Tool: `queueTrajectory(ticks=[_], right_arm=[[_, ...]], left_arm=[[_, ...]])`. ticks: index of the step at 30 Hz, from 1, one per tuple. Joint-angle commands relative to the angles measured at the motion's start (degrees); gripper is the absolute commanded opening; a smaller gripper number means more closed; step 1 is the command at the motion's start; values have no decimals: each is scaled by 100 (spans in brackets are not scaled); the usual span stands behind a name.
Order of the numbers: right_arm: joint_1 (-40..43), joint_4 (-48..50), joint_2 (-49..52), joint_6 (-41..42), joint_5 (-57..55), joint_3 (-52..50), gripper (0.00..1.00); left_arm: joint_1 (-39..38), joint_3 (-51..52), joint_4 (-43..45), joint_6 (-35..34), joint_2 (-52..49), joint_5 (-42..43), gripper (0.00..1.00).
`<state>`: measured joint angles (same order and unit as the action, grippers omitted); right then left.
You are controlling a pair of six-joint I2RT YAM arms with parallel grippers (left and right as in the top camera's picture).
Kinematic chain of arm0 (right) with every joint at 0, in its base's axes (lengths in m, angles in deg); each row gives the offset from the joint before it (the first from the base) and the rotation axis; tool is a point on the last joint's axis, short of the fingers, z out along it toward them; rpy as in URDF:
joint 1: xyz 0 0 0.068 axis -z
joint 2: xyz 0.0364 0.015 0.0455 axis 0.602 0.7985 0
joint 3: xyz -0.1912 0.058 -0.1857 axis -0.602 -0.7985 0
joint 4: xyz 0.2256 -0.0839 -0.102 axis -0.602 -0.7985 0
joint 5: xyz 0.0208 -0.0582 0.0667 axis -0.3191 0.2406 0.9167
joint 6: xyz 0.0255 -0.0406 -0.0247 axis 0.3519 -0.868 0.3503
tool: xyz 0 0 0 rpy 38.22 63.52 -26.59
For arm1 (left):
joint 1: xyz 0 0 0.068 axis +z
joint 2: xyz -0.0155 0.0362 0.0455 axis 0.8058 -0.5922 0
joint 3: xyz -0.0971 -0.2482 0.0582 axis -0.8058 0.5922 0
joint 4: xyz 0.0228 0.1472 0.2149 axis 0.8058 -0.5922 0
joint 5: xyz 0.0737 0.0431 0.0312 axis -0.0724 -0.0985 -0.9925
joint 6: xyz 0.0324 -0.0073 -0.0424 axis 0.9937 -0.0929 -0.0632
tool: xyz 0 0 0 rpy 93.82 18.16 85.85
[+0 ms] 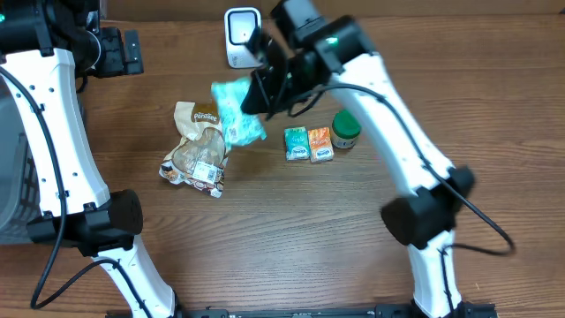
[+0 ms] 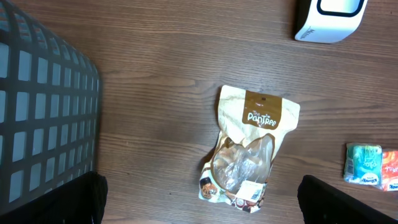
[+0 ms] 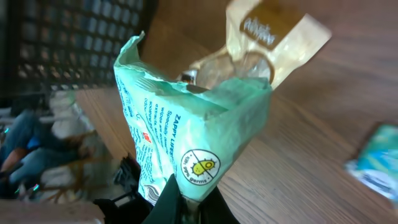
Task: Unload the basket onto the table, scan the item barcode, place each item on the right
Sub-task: 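Carry the wipes pack up to the white scanner and hold it there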
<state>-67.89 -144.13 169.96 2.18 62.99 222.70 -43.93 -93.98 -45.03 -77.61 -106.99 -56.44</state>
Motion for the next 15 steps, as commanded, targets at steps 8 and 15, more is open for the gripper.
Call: queueTrajectory(ticks=[8, 15], right_arm=[[92, -35, -1349, 101, -1023, 284, 4], [-280, 1506, -1001, -195, -3650, -256, 4]], left_arm=[[-4, 15, -9, 68, -13, 61, 99], [-4, 15, -9, 68, -13, 61, 99]])
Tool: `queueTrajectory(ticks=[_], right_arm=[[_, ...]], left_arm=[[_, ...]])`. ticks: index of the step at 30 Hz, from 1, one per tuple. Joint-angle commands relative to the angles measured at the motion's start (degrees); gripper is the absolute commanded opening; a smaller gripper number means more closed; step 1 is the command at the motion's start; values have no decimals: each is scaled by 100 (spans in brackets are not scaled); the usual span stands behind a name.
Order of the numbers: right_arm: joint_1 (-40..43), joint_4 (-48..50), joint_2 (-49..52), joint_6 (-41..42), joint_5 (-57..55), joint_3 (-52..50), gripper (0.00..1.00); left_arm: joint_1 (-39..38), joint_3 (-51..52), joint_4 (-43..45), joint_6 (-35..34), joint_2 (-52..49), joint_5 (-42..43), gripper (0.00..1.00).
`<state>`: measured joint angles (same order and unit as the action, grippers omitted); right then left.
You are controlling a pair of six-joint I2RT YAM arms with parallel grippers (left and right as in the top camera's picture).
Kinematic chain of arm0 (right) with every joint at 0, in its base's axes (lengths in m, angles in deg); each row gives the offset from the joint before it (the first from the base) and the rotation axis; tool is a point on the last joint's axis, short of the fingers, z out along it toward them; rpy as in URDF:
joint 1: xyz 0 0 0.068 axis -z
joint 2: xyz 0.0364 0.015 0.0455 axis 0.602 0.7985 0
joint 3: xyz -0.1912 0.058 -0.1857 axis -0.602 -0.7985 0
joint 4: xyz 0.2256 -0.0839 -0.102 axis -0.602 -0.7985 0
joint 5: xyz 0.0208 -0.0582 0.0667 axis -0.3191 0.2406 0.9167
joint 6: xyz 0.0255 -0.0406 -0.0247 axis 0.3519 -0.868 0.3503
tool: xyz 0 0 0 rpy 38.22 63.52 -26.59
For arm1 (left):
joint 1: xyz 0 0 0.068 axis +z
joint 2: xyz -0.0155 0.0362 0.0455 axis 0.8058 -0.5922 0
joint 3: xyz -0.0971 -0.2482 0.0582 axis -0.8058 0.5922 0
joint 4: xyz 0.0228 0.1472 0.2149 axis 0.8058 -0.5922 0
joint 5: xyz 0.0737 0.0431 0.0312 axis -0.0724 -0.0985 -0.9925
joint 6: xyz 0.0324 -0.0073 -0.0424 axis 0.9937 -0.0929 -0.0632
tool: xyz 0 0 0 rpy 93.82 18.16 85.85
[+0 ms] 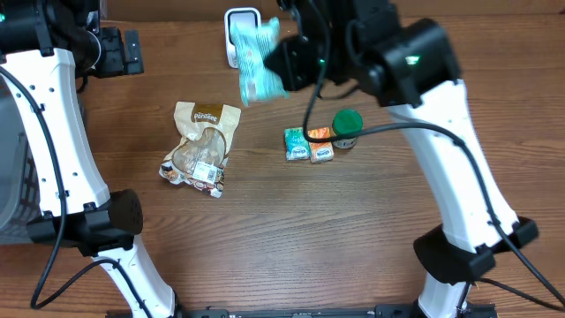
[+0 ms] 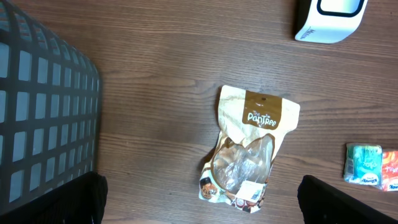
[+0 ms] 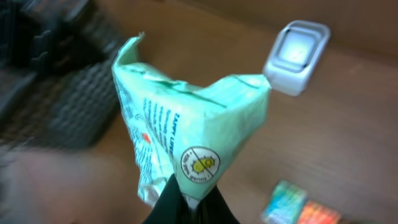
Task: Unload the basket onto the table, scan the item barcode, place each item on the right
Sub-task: 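Carry the wipes pack up to the white scanner and hold it there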
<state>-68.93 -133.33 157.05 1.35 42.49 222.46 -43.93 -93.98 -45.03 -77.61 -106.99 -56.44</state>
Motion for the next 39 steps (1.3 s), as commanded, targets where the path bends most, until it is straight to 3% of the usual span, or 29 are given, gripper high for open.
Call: queueTrajectory(ticks=[1, 4, 11, 12, 21, 26, 39], right_arm=[[-229, 870, 437, -111, -2041, -365, 4], [-262, 2039, 859, -280, -2830, -608, 4], [-116, 5268, 2131, -2280, -3318, -780, 4], [-85, 6048, 2463, -2883, -3318, -780, 4], [-35, 8435, 3687, -4579, -3230, -780, 4], [-28, 8797, 4002, -5226, -2946, -780, 4], [50, 9003, 4074, -5320, -2813, -780, 4]], left_arm=[[-4, 15, -9, 68, -13, 61, 100], [-4, 15, -9, 68, -13, 61, 100], [-4, 15, -9, 68, -13, 61, 100], [-4, 15, -9, 68, -13, 61, 99], [-4, 15, -9, 68, -13, 61, 100], [-4, 15, -9, 68, -13, 61, 100], [-4, 15, -9, 68, -13, 61, 100]])
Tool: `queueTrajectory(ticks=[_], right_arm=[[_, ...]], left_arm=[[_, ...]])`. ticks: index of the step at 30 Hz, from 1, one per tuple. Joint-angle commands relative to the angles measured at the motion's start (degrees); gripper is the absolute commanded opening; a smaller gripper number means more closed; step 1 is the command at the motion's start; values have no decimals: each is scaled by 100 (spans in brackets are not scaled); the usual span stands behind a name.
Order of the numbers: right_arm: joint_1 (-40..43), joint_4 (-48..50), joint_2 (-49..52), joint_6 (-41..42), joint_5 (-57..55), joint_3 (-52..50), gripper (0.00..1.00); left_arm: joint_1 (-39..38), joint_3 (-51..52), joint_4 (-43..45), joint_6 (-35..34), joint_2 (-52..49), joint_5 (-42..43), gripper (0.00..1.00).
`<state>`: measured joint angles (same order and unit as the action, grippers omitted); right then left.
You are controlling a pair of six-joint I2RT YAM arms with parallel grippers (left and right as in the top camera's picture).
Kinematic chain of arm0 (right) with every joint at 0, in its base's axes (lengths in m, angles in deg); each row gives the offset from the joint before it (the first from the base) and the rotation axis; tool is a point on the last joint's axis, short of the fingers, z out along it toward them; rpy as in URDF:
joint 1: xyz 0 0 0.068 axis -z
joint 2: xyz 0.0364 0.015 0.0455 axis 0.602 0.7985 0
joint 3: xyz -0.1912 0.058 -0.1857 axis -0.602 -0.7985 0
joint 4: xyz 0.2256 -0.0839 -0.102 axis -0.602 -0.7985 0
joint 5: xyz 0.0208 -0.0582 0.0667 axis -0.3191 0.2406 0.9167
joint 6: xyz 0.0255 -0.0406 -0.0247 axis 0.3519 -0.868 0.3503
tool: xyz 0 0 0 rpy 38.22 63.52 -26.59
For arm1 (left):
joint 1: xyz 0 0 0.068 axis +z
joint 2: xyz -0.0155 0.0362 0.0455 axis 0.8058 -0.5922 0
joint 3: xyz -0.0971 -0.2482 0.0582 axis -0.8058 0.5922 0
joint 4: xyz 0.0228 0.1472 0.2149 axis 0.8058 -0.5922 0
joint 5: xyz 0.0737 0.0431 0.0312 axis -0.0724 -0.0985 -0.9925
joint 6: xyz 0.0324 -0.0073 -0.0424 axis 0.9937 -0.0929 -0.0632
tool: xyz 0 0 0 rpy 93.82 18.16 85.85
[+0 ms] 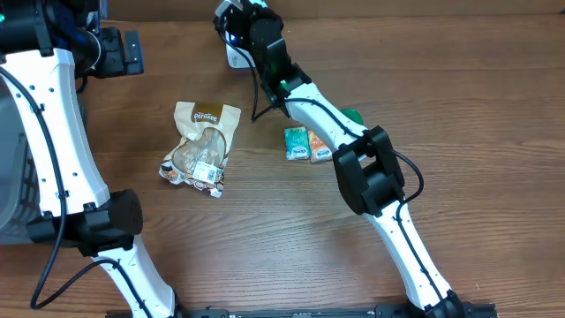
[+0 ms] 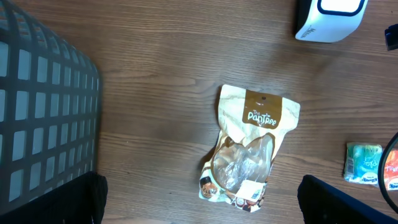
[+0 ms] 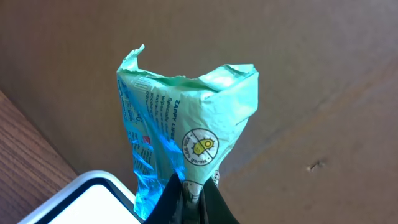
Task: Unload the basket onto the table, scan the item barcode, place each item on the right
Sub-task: 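Carry the wipes pack up to the white scanner and hold it there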
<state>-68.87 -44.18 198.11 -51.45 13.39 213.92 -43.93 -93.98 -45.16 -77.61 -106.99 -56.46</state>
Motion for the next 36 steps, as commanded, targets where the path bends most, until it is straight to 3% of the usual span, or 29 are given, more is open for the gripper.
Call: queueTrajectory(ticks=[1, 6, 13, 17, 23, 28, 36], right_arm=[[44, 98, -33, -39, 125, 74, 4], [37, 275, -33, 66, 297, 76, 4], [33, 420, -321, 1130, 520, 76, 4], [33, -195, -741, 1869, 634, 76, 4], [39, -1655, -1668, 3023, 1088, 76, 4], [109, -3939, -2935, 5025, 1366, 81, 4], [883, -7565, -4343, 5845, 1362, 81, 4]], left_arm=[[-4, 15, 4, 68, -13, 63, 100], [-4, 15, 4, 68, -13, 63, 99], [-4, 15, 4, 68, -13, 63, 100], [-4, 15, 4, 68, -13, 63, 99], [-4, 15, 4, 68, -13, 63, 99], [-4, 15, 4, 68, -13, 63, 100], [-4, 15, 4, 68, -13, 63, 100]])
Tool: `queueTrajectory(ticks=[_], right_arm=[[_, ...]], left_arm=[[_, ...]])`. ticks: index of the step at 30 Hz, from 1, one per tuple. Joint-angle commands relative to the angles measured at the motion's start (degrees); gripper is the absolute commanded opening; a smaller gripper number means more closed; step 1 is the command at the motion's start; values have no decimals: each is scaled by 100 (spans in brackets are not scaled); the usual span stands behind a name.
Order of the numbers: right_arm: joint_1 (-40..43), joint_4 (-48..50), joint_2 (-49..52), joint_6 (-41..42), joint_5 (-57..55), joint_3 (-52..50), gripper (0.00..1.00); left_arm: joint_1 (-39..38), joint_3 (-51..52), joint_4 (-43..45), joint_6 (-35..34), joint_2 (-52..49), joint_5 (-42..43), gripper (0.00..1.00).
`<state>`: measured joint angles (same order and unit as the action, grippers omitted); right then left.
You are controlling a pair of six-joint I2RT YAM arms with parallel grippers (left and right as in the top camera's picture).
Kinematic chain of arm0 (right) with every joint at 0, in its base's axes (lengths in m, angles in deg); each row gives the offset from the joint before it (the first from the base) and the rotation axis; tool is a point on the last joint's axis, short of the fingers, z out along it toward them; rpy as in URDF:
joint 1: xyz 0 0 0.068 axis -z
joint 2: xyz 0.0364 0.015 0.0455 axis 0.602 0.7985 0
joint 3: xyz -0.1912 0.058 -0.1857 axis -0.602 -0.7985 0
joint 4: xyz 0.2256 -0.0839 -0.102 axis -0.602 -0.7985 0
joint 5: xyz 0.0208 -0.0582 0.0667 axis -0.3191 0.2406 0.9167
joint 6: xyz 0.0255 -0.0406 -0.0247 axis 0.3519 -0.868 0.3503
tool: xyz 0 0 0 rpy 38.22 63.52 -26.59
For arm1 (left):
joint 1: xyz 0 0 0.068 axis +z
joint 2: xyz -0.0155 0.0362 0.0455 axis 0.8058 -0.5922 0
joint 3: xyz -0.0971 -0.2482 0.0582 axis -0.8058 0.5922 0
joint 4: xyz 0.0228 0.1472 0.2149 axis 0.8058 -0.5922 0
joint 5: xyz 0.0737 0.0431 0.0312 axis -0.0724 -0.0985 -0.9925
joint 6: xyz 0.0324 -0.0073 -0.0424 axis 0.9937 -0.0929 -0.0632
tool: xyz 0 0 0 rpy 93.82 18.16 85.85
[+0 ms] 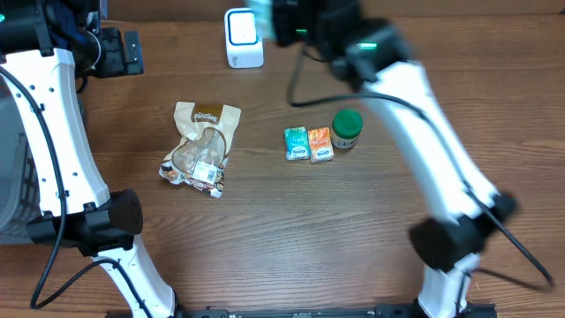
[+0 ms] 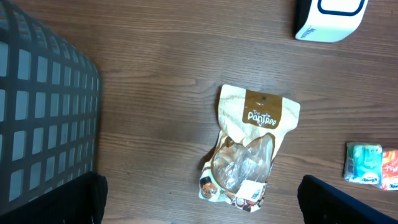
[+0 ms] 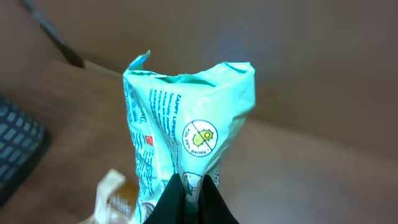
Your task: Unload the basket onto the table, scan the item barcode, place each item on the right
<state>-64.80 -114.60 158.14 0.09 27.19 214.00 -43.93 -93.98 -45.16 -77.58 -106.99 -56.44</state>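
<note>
My right gripper [image 3: 189, 198] is shut on the lower edge of a crumpled green packet [image 3: 186, 134] and holds it upright in the air. In the overhead view the right gripper [image 1: 278, 22] is a blur at the back of the table, just right of the white scanner [image 1: 243, 37]. The packet shows there only as a pale smear [image 1: 259, 18]. My left gripper [image 2: 199, 211] hangs open high over the table, its dark fingers [image 2: 78, 198] in the lower corners of the left wrist view, holding nothing.
A tan snack bag [image 1: 201, 146] lies left of centre. A small teal pack [image 1: 297, 143], an orange pack [image 1: 320, 144] and a green-lidded jar [image 1: 346, 128] sit in a row at the middle. A grey mesh basket [image 2: 43, 106] stands at the left.
The right arm has changed pose and its gripper now sits just right of the scanner instead of above it. The green packet is still held. The left arm has not moved.
The right gripper held the green packet low beside the tan bag. It then held it higher, near the scanner, then over the scanner at the back wall, and now just right of it. The left arm and the table items stayed put.
</note>
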Motion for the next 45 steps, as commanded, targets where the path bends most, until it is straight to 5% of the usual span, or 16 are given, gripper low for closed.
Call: queueTrajectory(ticks=[1, 7, 14, 31, 34, 40, 45], right_arm=[[647, -857, -409, 737, -15, 72, 4], [2151, -2887, -234, 833, 133, 70, 4], [3418, -3847, 612, 367, 894, 63, 4], [3960, -2516, 1464, -393, 1368, -2212, 4], [4046, -2267, 1464, -393, 1368, -2570, 13], [4096, -2284, 1462, -391, 1370, -2736, 53], [4100, -2975, 1445, -402, 1561, -2109, 59]], left_arm=[[-4, 15, 4, 66, -13, 61, 99], [-4, 15, 4, 66, -13, 61, 100], [-4, 15, 4, 66, -13, 61, 100], [-4, 15, 4, 66, -13, 61, 99], [-4, 15, 4, 66, -13, 61, 100], [-4, 15, 4, 66, -13, 61, 99], [-4, 15, 4, 66, -13, 61, 100]])
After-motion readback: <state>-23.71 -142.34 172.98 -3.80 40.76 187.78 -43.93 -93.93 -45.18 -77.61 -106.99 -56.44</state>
